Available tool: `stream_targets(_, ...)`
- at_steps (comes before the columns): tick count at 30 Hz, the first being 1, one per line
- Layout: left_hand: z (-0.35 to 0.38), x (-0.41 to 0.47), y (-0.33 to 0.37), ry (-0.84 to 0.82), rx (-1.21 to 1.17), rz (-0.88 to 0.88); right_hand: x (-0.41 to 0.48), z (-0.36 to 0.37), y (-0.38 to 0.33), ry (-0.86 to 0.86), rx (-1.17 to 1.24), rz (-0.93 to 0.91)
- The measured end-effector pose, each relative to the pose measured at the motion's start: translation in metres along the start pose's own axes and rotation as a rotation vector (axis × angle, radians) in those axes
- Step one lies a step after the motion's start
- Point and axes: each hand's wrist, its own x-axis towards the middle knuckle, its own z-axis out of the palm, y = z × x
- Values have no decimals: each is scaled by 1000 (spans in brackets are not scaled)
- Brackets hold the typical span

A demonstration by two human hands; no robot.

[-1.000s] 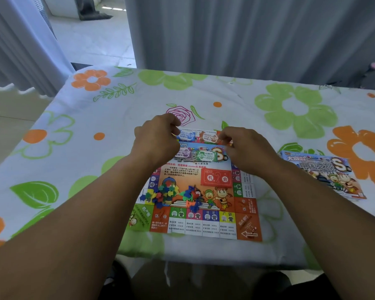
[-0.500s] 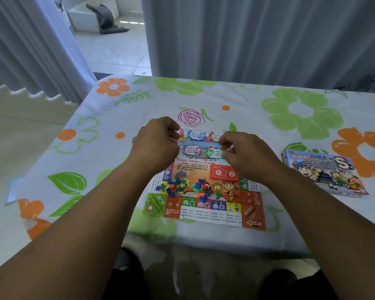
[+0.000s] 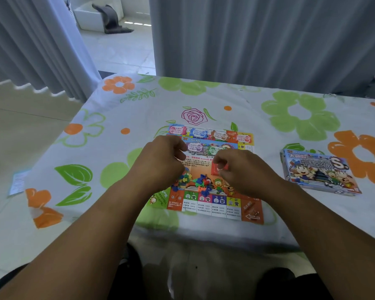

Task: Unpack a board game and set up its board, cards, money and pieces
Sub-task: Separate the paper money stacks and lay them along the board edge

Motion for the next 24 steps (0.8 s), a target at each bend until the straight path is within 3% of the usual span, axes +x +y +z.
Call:
stream_targets(10,13,16,4,-190,228,33,-5,22,9,-158,-60,86)
stream_targets(15,15,14,2,-227,356,31,4,39,1,-125,-80,92)
stream_targets(24,27,7,1,-529,618,72,22,62,-11,-80,-210,38)
